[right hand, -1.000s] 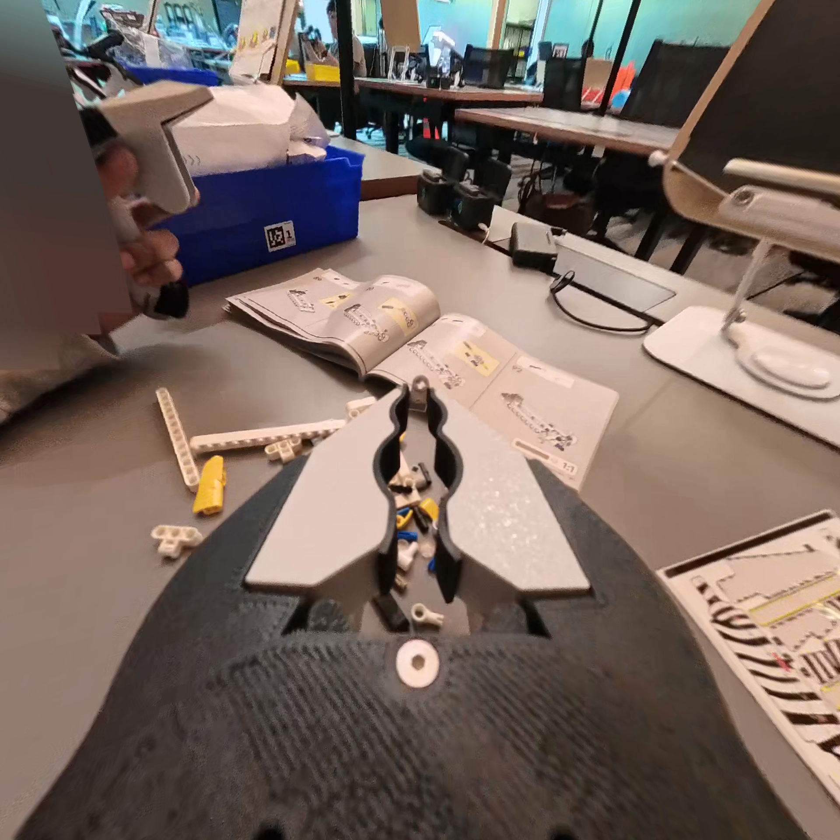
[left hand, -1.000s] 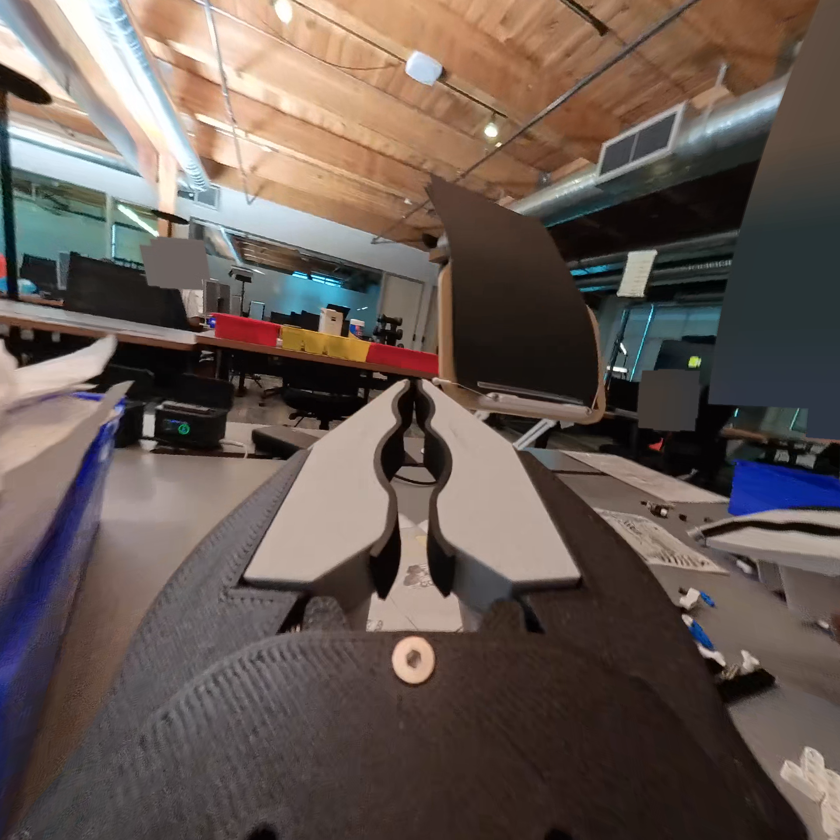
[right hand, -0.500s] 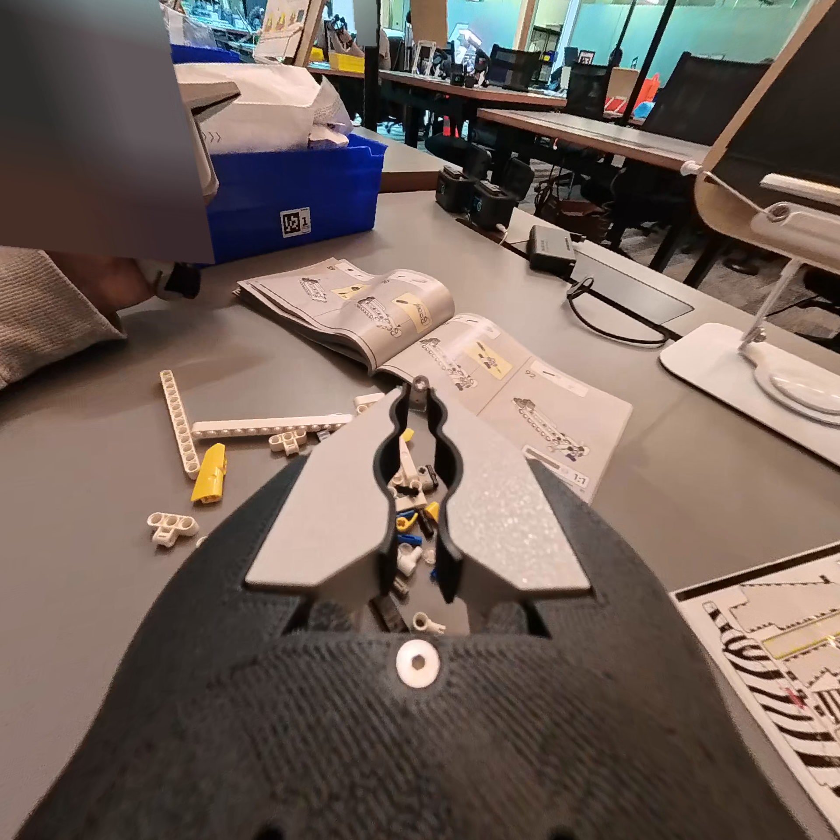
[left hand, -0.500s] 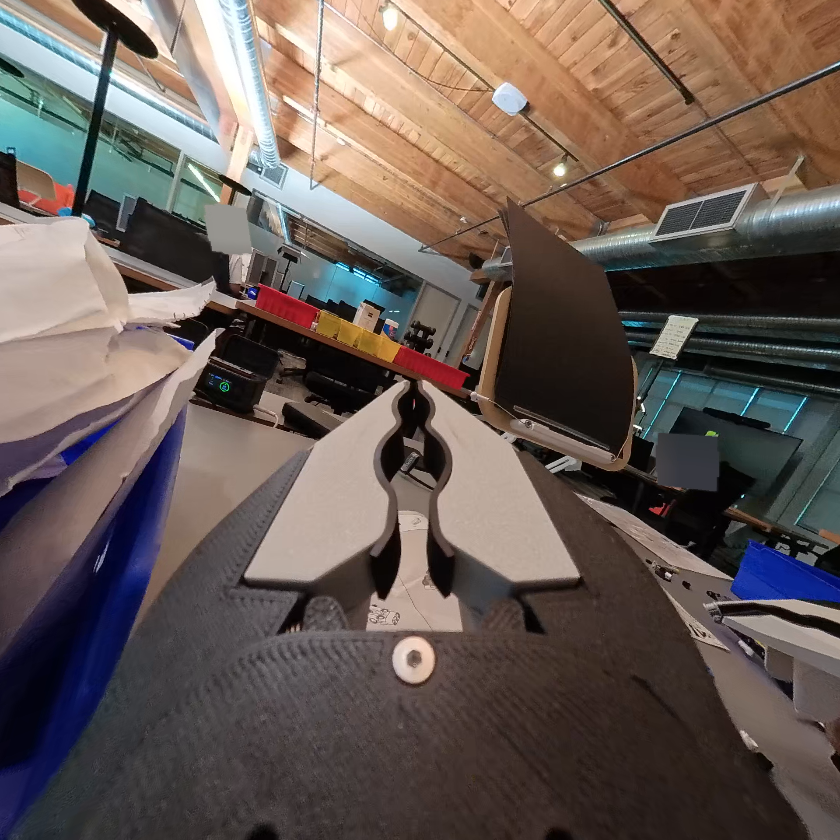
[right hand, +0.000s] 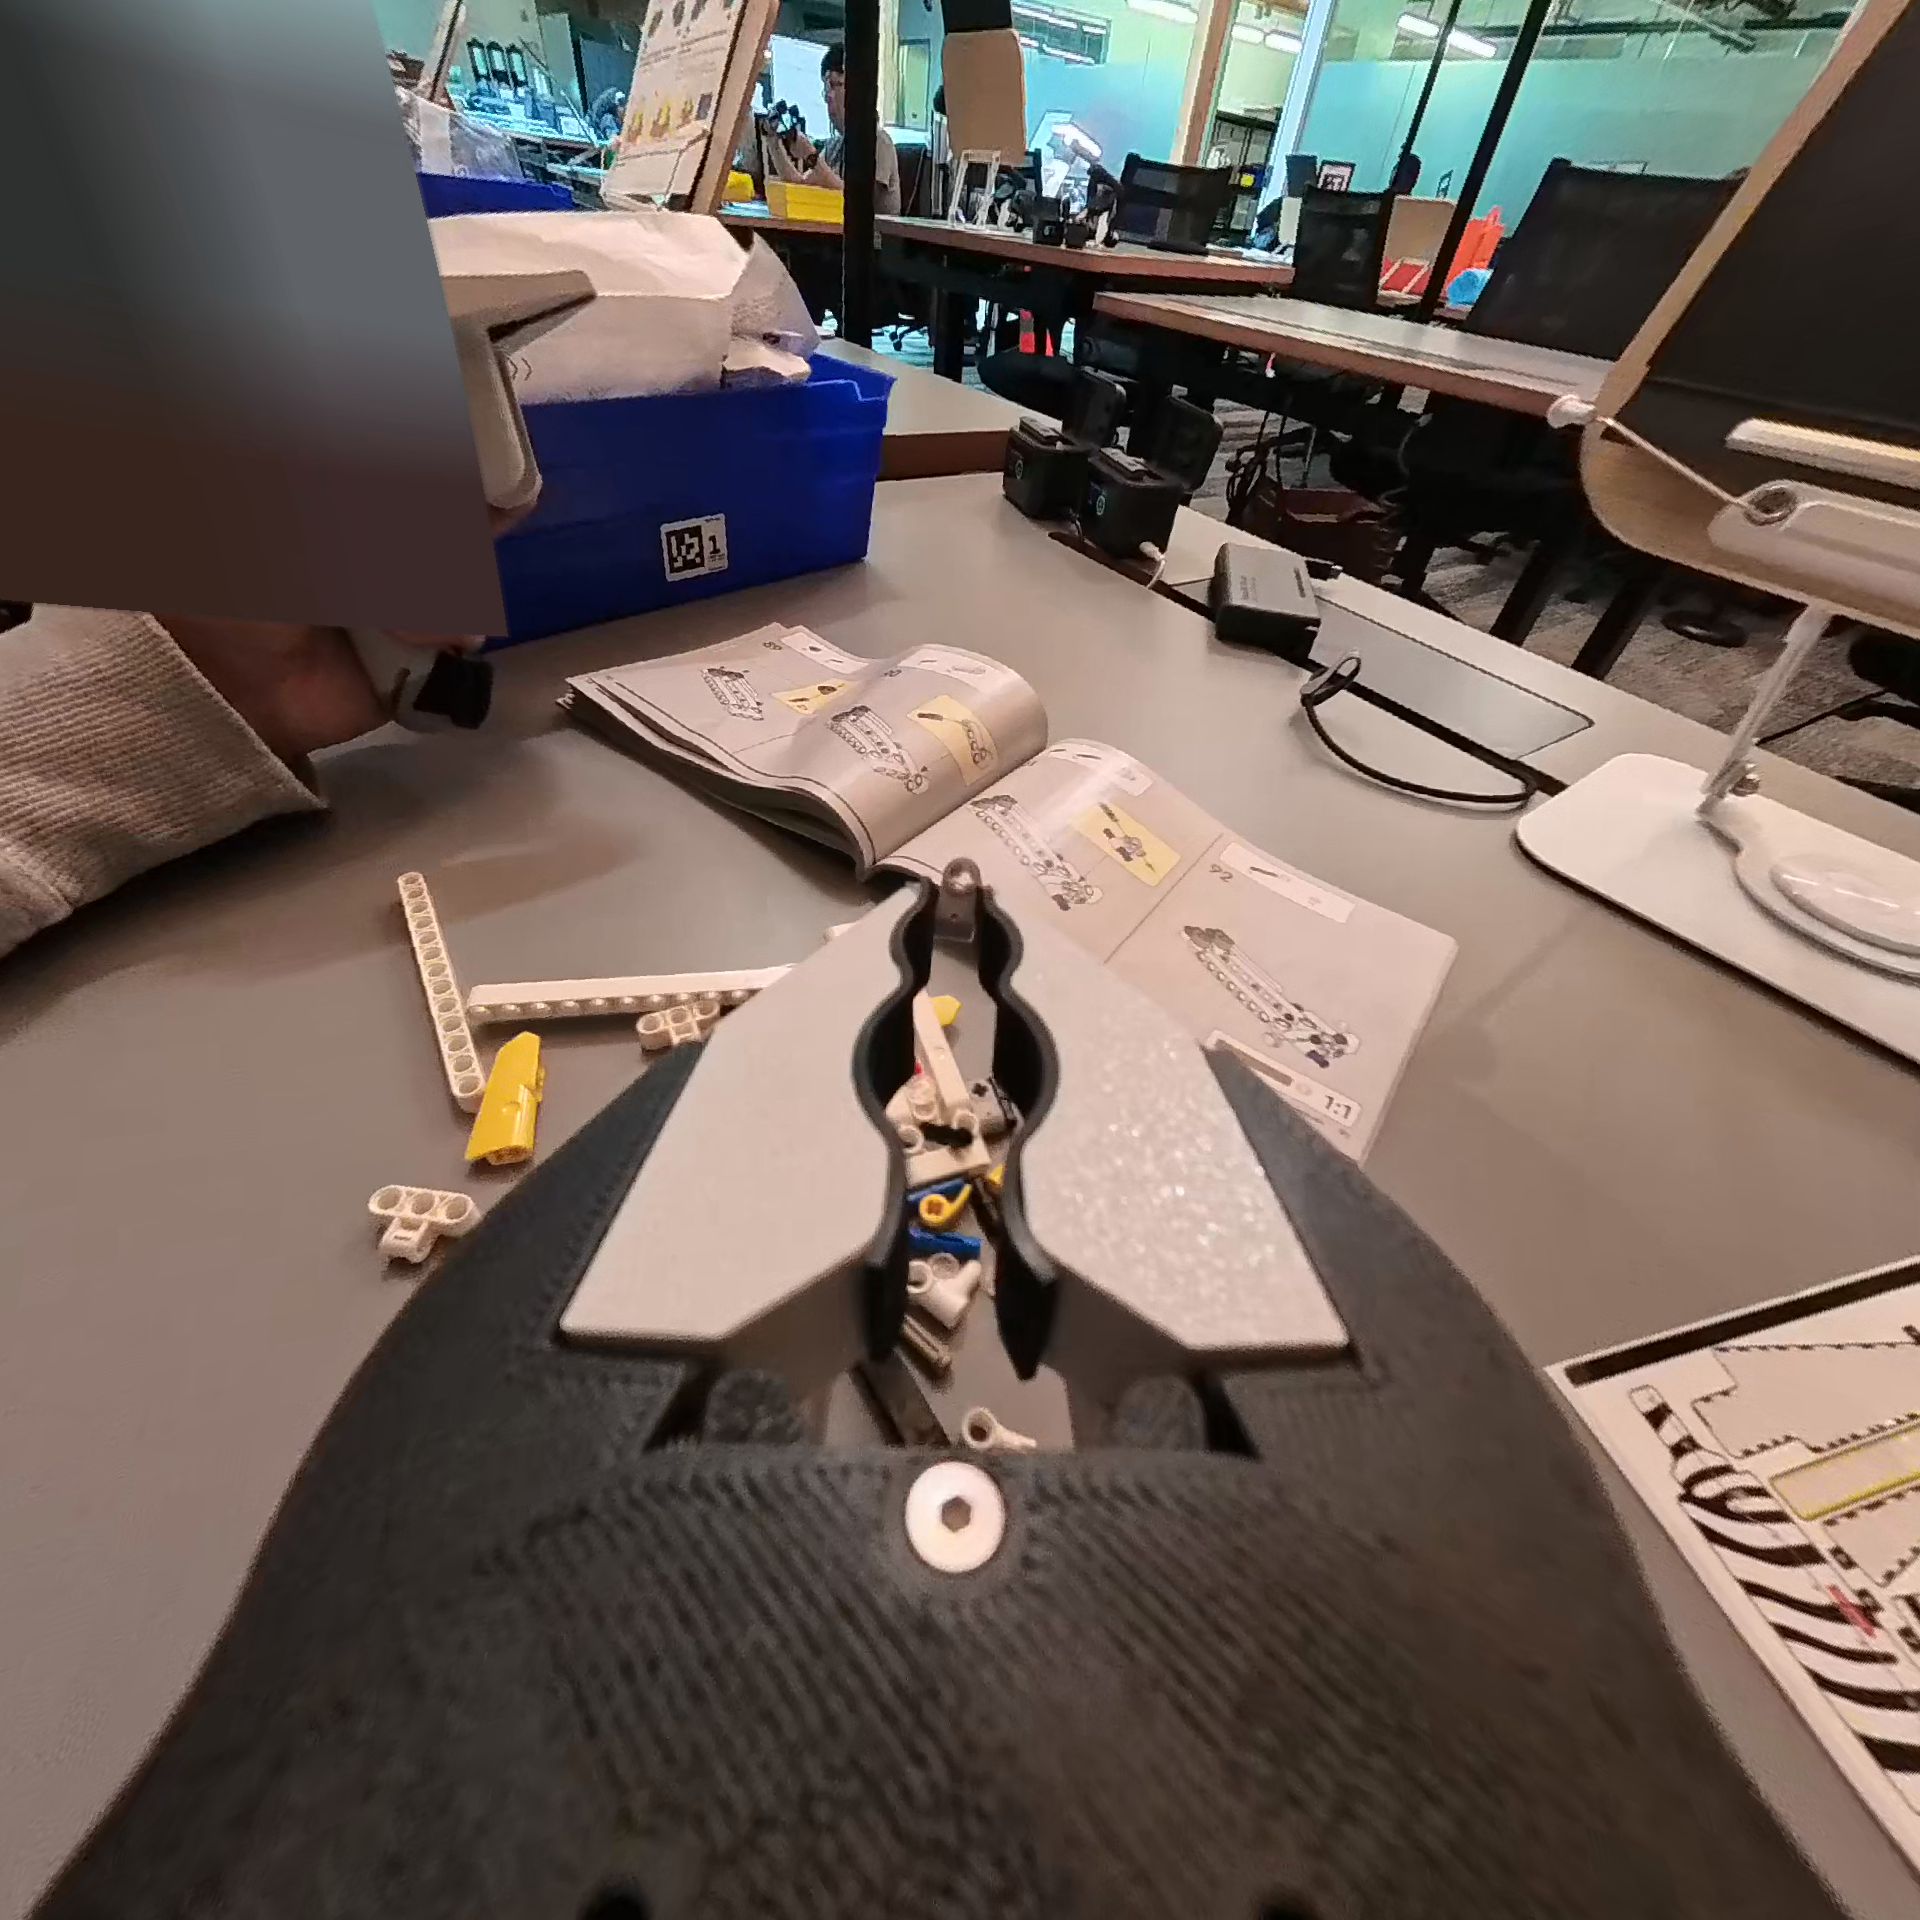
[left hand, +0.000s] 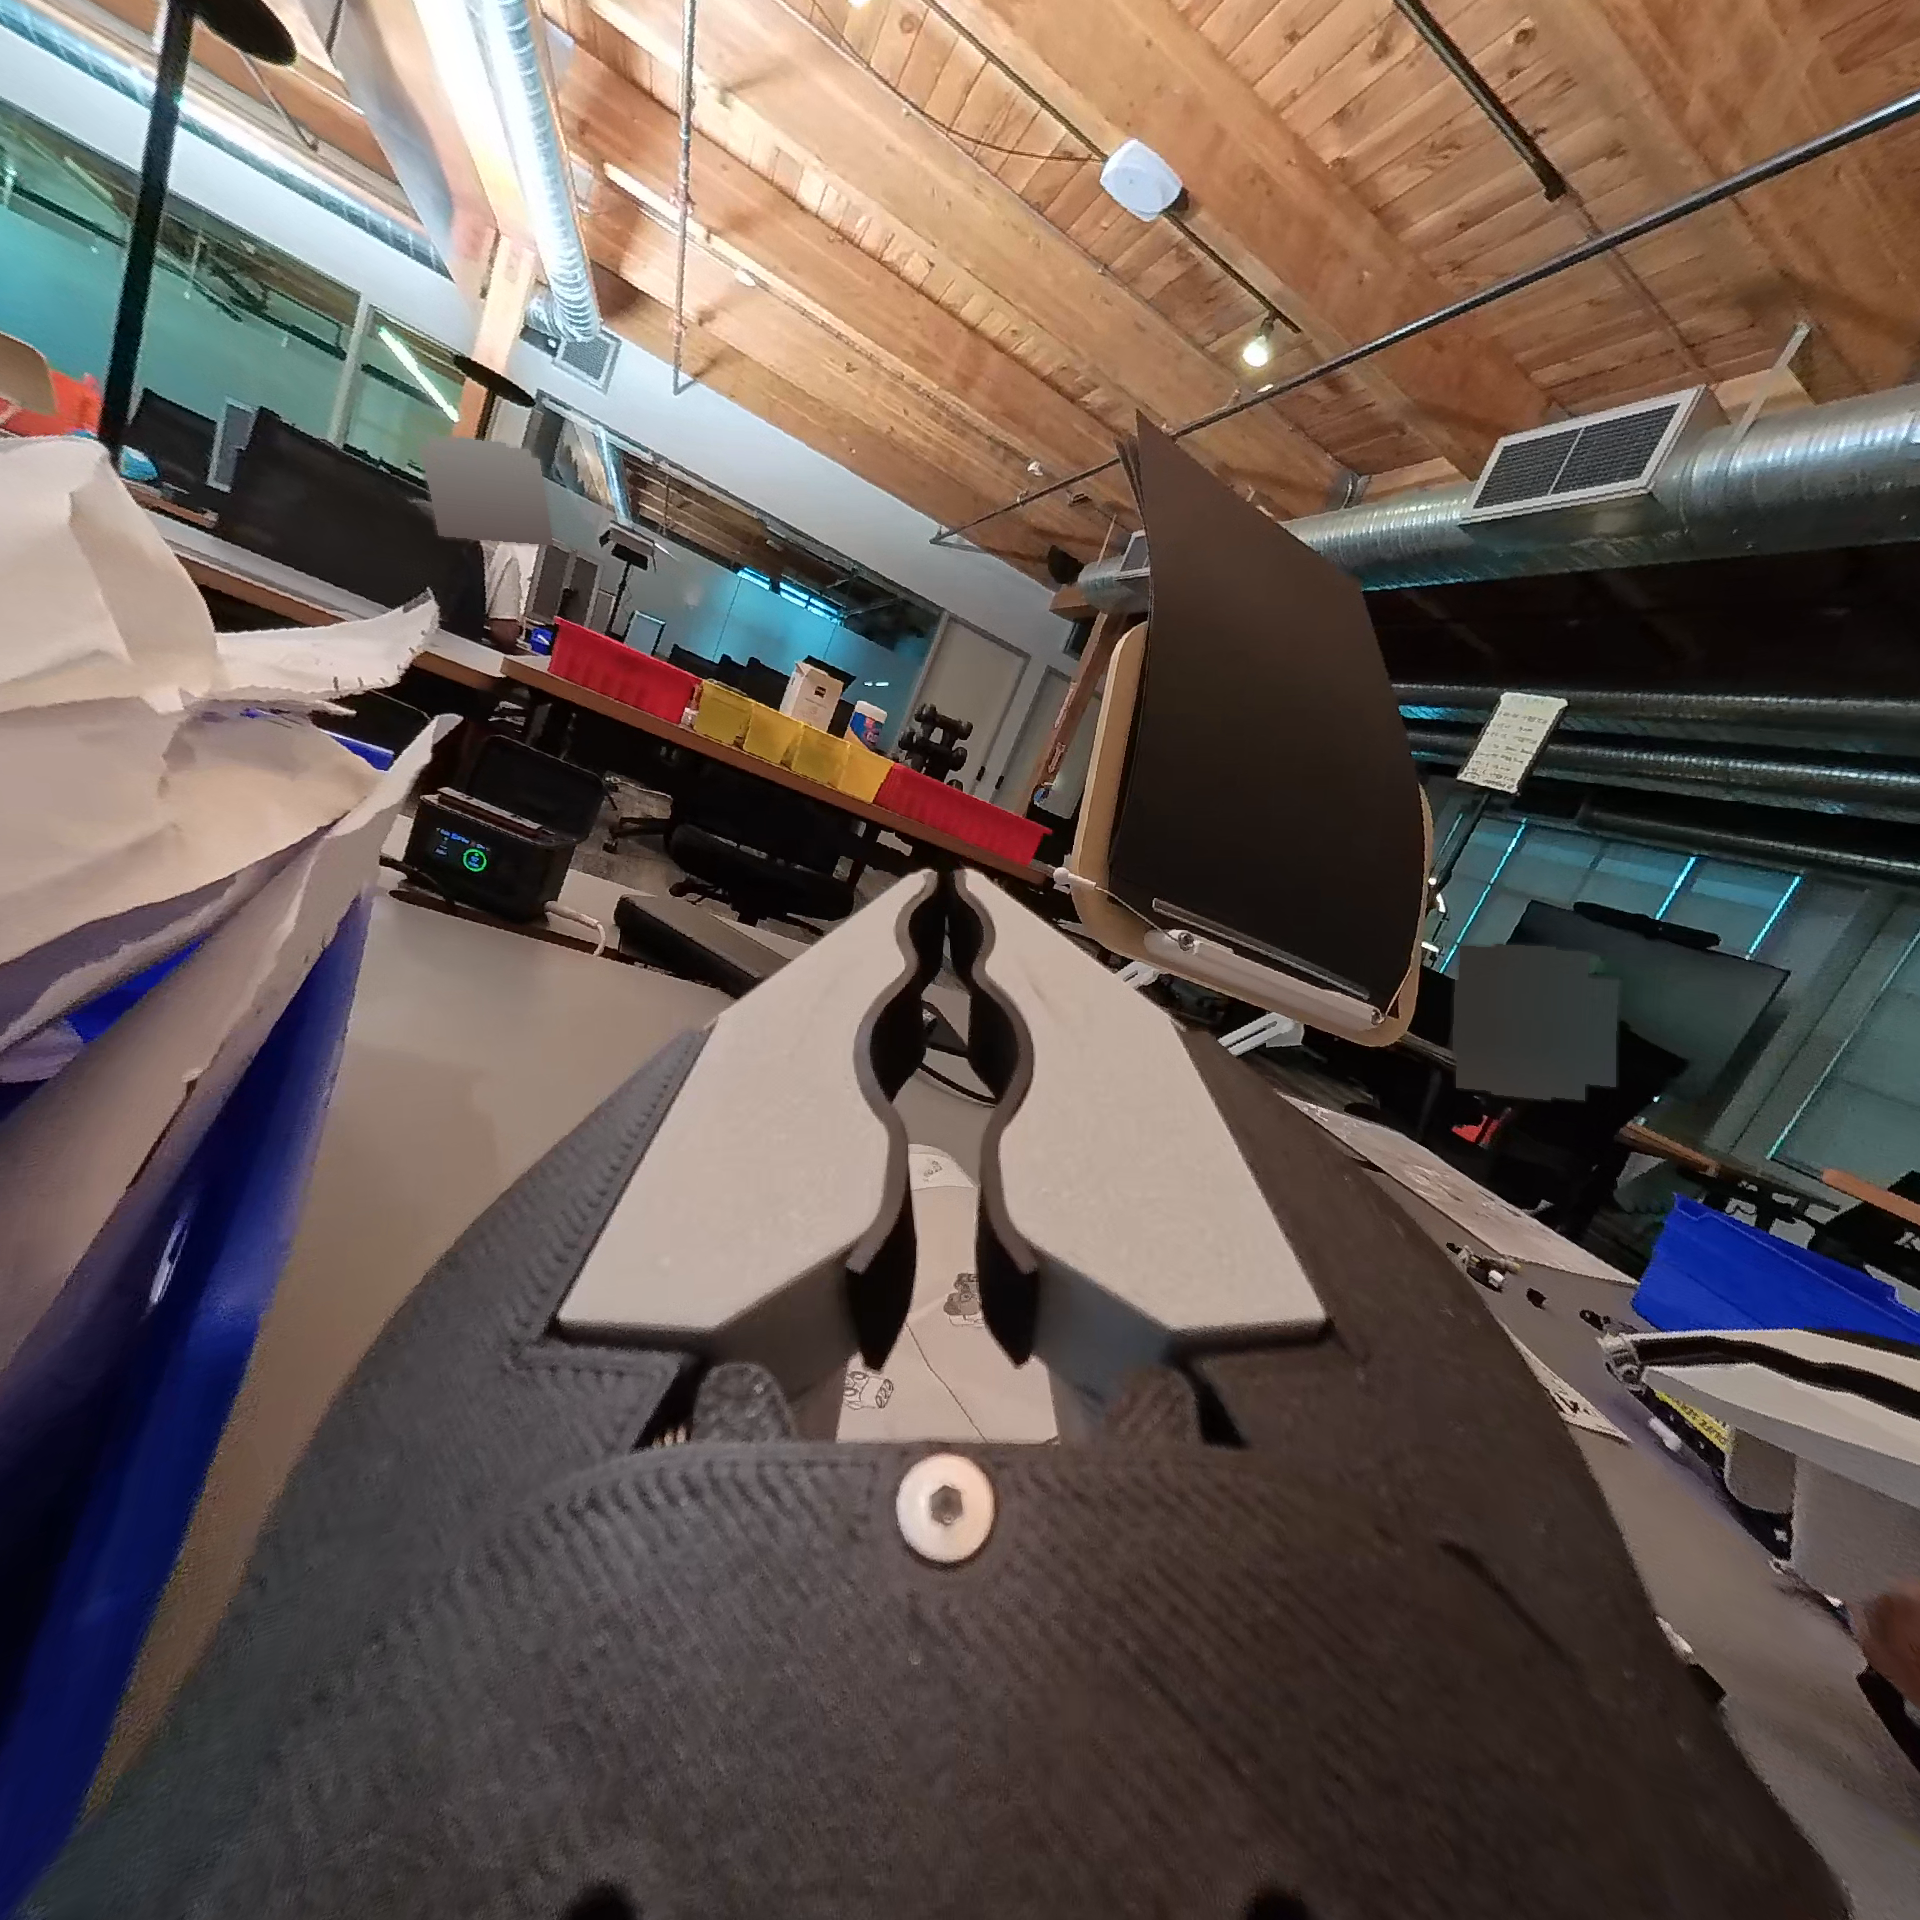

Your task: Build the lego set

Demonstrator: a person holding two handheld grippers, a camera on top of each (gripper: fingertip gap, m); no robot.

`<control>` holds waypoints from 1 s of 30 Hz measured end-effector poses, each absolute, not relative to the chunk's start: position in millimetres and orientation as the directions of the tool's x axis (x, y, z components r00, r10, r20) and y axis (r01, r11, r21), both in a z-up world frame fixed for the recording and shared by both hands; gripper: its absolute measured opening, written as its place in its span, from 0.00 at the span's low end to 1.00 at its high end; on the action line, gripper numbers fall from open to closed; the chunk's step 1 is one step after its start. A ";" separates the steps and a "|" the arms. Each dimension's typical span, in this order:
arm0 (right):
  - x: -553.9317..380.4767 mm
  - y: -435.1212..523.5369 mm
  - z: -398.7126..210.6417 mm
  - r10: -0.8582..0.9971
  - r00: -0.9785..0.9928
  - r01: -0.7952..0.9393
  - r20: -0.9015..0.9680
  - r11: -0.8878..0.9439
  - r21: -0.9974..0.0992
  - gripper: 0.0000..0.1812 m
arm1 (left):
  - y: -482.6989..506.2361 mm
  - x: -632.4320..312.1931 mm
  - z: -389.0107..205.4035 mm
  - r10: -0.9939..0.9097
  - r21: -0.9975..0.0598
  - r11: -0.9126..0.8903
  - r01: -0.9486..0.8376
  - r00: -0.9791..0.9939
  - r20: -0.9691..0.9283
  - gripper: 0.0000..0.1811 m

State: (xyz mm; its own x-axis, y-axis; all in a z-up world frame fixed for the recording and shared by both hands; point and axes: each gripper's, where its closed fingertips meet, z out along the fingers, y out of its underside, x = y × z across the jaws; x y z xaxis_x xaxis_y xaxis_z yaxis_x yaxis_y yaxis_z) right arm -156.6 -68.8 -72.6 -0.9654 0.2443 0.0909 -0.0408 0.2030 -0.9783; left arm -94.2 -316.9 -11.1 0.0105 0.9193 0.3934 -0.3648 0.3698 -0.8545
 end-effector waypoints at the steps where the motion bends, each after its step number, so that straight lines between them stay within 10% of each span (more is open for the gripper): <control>1: -156.3 -69.0 -72.6 0.245 -0.965 -0.044 0.095 0.204 -0.978 0.03 | -316.3 -94.5 -11.2 0.920 -0.856 0.368 -0.364 0.010 0.391 0.00; 30: -149.9 -70.4 -80.3 0.223 -0.968 -0.061 0.118 0.247 -0.967 0.03 | -292.6 -140.5 -77.5 0.966 -0.972 0.209 0.107 -0.174 0.189 0.00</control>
State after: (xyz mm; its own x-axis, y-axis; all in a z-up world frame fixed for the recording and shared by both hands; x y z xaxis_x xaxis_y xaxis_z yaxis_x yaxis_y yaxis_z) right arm -149.9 -70.4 -80.3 -0.9678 0.2226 0.1177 -0.0609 0.2468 -0.9671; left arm -140.5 -292.6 -77.5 -0.1744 0.9665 0.1886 0.1069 0.2090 -0.9721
